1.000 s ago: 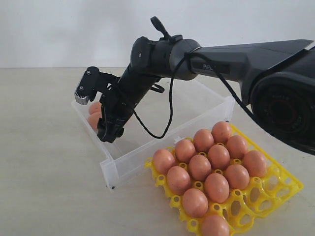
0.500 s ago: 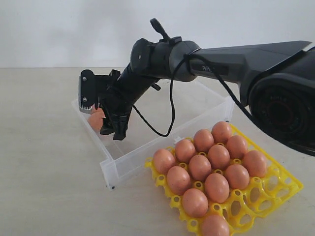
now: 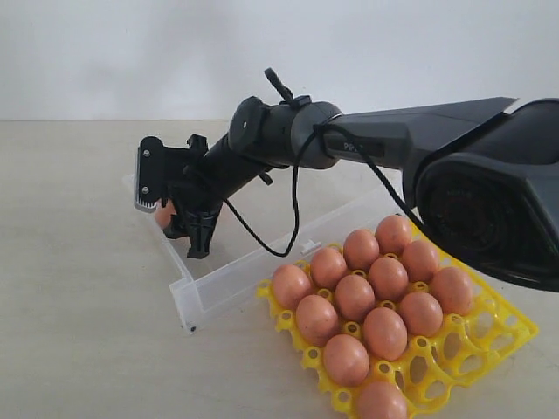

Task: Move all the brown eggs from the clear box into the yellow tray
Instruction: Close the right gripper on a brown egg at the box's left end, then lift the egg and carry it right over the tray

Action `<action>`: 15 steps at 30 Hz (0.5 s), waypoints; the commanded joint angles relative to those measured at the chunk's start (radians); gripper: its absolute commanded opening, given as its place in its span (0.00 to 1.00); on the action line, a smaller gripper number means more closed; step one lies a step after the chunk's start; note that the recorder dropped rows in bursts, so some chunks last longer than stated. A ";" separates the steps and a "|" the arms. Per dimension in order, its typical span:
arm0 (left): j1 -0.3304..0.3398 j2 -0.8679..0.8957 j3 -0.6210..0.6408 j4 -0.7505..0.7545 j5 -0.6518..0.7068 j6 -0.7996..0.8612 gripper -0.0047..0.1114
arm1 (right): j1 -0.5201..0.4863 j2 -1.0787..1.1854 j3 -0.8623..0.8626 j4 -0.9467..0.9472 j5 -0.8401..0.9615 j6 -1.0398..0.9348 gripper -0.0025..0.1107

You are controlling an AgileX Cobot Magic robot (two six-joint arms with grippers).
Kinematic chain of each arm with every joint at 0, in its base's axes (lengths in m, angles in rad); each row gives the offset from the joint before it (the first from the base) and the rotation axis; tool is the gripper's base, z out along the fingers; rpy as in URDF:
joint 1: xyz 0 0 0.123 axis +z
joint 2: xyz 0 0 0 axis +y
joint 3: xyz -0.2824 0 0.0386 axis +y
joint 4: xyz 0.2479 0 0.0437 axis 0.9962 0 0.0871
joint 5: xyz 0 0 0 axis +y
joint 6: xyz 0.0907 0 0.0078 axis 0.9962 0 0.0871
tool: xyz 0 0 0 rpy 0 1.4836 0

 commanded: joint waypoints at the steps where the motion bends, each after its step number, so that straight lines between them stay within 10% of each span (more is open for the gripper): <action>1: 0.003 -0.003 0.003 -0.003 -0.004 -0.001 0.08 | 0.005 0.017 0.005 -0.015 0.008 0.018 0.27; 4: 0.003 -0.003 0.003 -0.003 -0.004 -0.001 0.08 | 0.005 0.017 0.005 -0.015 0.011 0.090 0.01; 15: 0.003 -0.003 0.003 -0.003 -0.004 -0.001 0.08 | 0.002 -0.060 0.005 -0.042 0.034 0.468 0.02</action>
